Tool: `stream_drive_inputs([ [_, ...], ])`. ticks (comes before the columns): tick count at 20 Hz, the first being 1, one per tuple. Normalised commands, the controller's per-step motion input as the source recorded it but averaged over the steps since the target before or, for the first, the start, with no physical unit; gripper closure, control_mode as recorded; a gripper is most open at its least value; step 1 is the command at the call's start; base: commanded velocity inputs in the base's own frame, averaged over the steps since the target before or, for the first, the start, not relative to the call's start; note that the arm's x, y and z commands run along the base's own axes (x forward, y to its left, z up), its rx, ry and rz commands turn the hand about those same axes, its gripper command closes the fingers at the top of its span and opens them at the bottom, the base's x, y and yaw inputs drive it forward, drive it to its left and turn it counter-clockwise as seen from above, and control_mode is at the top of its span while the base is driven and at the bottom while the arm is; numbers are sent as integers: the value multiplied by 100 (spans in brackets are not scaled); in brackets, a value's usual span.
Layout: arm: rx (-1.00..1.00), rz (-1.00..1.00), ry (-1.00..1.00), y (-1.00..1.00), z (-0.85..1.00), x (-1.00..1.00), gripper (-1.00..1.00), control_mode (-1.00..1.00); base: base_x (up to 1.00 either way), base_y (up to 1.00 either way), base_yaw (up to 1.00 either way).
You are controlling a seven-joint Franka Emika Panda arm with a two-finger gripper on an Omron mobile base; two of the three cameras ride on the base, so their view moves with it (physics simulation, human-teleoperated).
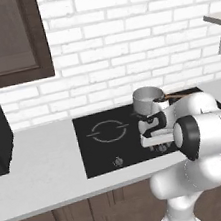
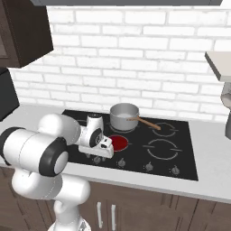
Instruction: Turn off the front center burner of the stove.
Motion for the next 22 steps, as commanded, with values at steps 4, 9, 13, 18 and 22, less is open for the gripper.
stream_drive_inputs([
  [4, 0, 0, 0, -8, -11, 3, -100, -100, 0, 0, 0],
  [9, 1, 0, -1, -25, 0, -2, -100, -100, 0, 0, 0],
  [13, 0, 0, 0, 0, 0, 0, -100, -100, 0, 0, 0],
  [18, -4, 0, 1, 20, -5, -2, -100, -100, 0, 0, 0],
  [22, 0, 0, 0, 2, 0, 0, -100, -100, 0, 0, 0],
])
